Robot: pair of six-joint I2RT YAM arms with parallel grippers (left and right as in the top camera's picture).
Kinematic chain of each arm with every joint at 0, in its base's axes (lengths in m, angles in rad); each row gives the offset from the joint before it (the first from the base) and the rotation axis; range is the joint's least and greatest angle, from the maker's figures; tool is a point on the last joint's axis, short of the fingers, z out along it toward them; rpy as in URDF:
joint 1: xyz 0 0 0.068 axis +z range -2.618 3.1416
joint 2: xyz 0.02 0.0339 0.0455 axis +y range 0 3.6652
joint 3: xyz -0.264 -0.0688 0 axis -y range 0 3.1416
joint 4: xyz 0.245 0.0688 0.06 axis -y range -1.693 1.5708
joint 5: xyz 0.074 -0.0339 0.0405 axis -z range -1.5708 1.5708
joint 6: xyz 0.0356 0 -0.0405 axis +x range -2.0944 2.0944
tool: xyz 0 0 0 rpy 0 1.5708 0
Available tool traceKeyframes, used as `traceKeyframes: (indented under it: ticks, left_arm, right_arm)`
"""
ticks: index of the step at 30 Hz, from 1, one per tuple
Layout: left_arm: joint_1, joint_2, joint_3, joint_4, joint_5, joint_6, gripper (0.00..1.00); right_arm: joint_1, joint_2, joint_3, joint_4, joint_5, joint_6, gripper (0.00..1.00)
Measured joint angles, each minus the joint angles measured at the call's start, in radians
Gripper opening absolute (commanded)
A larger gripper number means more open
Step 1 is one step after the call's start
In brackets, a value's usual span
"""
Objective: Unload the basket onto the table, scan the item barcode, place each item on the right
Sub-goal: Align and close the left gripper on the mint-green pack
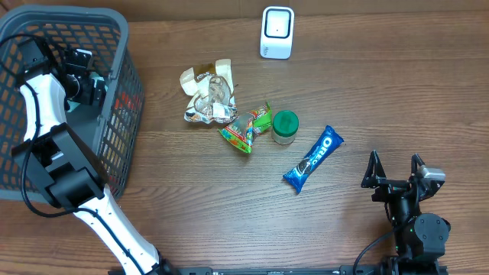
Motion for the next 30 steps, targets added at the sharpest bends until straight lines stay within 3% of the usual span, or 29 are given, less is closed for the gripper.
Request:
traceKeyframes:
  ticks: [2, 4, 5, 18, 21, 27, 30]
  left_arm:
    - [0.000, 0.001, 0.000, -0.009, 0.000, -0.001, 0.80]
    - [0.000, 0.002, 0.000, -0.025, -0.002, 0.000, 0.61]
    - [0.000, 0.003, 0.000, -0.034, -0.004, 0.003, 0.58]
    - [0.000, 0.005, -0.001, -0.161, -0.003, -0.012, 0.54]
    - [0.000, 0.005, -0.002, -0.183, -0.003, -0.016, 0.58]
    - [0.000, 0.006, -0.006, -0.190, -0.002, -0.031, 0.88]
    - [0.000, 0.006, -0.010, -0.172, -0.003, -0.035, 0.92]
  right_arm:
    - [0.000, 0.000, 0.000, 0.000, 0.001, 0.000, 1.00]
    - [0.000, 0.000, 0.000, 0.000, 0.001, 0.000, 1.00]
    - [0.000, 0.000, 0.000, 0.000, 0.001, 0.000, 1.00]
    - [0.000, 0.000, 0.000, 0.000, 0.000, 0.000, 1.00]
    - [0.000, 0.000, 0.000, 0.000, 0.001, -0.001, 1.00]
    - [0.000, 0.000, 0.000, 0.000, 0.000, 0.000, 1.00]
    - [0.000, 0.000, 0.000, 0.000, 0.001, 0.000, 1.00]
